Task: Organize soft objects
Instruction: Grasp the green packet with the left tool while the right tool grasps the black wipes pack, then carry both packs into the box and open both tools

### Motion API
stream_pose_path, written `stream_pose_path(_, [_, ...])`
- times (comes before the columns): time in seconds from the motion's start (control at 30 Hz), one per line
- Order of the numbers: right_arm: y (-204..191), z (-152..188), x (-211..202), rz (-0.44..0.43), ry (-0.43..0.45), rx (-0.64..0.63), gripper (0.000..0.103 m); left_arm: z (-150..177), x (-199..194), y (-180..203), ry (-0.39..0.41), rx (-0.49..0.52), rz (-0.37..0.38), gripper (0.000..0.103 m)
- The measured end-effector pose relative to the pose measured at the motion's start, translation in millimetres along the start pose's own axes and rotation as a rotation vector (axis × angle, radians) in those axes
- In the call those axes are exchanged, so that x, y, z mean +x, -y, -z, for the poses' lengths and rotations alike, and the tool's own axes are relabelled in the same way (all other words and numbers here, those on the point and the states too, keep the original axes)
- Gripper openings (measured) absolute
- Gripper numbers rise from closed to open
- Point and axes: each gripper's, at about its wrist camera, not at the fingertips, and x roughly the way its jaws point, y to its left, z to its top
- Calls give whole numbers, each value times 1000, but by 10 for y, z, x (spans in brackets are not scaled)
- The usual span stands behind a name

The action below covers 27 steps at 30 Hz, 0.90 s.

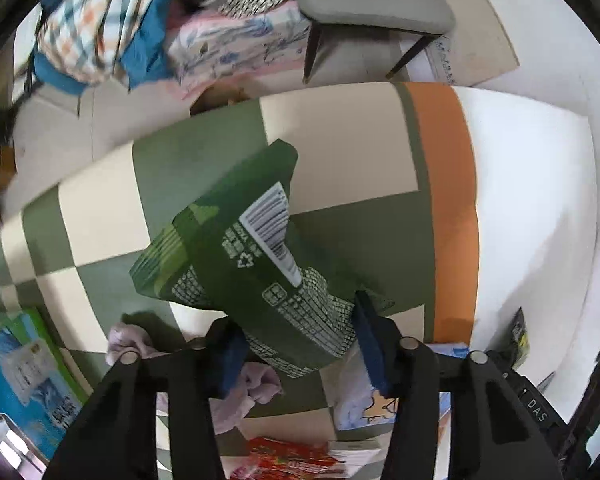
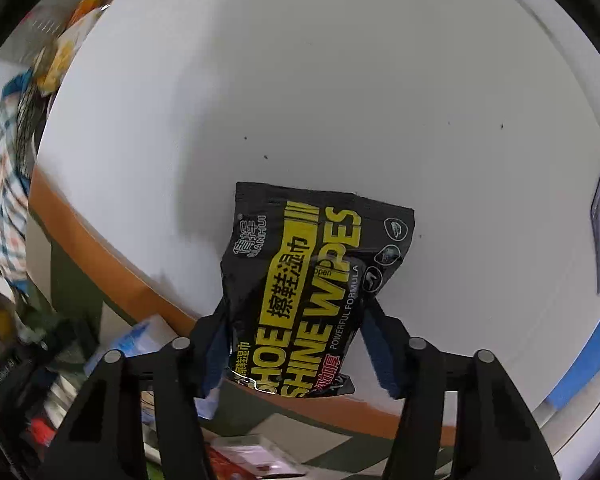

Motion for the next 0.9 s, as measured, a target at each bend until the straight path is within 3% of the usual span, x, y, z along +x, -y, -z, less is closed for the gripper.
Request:
stream_pose_path(0.2, [-66, 266, -73, 5, 57, -59, 53, 159, -179, 21, 70, 66, -22, 28])
stream_pose_path(0.53, [-51, 779, -457, -37, 151, -130, 52, 381, -578, -150, 161, 85, 8, 25])
stream_pose_path(0.7, [21, 1036, -784, -79, 190, -217, 52, 754, -994, -328, 229, 113, 50, 25])
stream_pose_path(0.9, [-350, 1695, -1181, -132, 218, -409, 52, 1370, -1481, -771, 317, 129, 124, 25])
